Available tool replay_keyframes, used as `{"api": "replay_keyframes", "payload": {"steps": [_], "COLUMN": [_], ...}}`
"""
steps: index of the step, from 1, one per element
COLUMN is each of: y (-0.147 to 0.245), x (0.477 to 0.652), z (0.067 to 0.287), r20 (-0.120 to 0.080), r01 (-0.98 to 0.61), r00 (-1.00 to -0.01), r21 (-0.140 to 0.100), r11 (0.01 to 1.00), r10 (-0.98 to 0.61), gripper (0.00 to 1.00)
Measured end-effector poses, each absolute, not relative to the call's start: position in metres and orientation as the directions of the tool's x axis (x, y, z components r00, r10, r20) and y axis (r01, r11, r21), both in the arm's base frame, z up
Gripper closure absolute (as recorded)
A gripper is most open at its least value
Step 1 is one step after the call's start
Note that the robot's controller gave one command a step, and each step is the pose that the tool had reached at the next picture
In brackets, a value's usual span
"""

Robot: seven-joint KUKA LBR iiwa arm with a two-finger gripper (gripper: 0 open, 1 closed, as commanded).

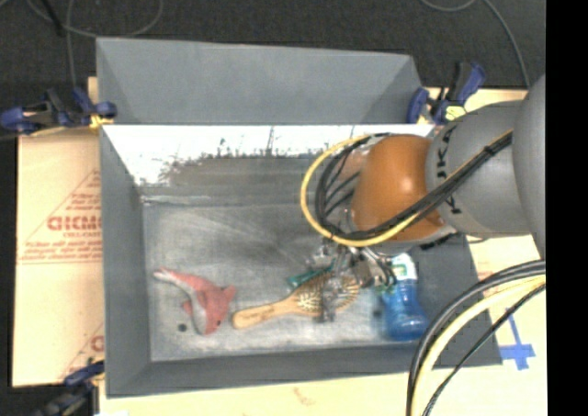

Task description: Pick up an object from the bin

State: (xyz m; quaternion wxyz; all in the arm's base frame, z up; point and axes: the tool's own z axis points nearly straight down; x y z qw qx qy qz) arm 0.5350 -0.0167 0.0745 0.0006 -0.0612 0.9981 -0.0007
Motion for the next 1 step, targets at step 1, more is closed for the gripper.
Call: {"api": "replay_keyframes", "payload": {"steps": [1], "y": [-0.0109], "x": [0.5190], "z": [0.1673], "r20": [-0.002], "r01": [-0.146], "r00": [-0.989], "r21": [-0.002], "r11": [0.989], "r10": [-0.146], "gripper": [1.00]}}
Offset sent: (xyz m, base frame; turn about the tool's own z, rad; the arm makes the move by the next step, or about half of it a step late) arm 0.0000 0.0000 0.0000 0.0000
